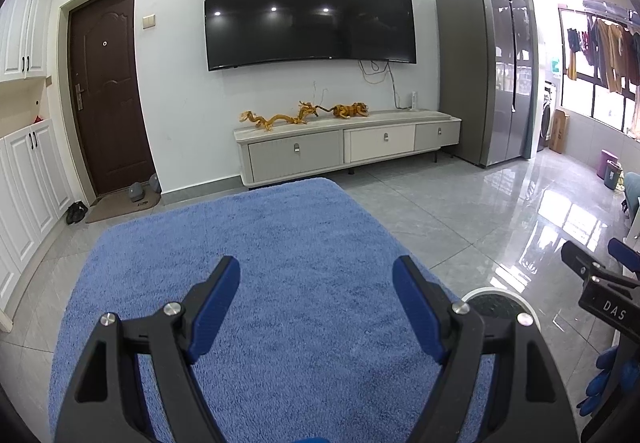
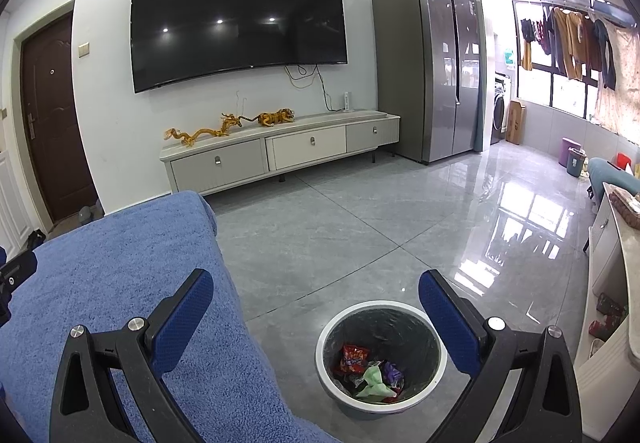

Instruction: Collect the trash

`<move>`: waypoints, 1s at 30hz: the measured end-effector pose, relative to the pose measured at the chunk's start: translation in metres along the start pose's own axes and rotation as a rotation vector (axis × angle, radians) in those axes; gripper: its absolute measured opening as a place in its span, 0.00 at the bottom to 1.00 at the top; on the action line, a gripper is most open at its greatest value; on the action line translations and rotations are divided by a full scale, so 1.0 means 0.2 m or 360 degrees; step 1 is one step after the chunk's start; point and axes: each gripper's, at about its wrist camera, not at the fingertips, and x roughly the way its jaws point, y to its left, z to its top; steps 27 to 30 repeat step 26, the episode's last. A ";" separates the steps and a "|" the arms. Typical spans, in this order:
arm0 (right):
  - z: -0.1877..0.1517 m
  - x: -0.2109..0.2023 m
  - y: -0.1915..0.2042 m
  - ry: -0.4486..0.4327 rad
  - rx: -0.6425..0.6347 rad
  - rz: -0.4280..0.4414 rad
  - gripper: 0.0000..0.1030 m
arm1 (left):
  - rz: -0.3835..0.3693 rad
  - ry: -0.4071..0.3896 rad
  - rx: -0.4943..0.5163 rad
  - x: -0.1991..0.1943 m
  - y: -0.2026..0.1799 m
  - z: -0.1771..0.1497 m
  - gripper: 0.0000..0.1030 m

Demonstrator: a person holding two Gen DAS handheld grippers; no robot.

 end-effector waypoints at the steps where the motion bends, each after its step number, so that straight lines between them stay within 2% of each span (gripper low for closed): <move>1: 0.00 0.00 0.00 0.0000 0.0000 0.0000 1.00 | 0.0000 0.0000 0.0000 0.00 0.00 0.00 0.75; 30: 0.04 -0.02 0.00 -0.0024 -0.0027 0.0006 1.00 | 0.0006 -0.0003 -0.0030 -0.03 0.01 0.00 0.75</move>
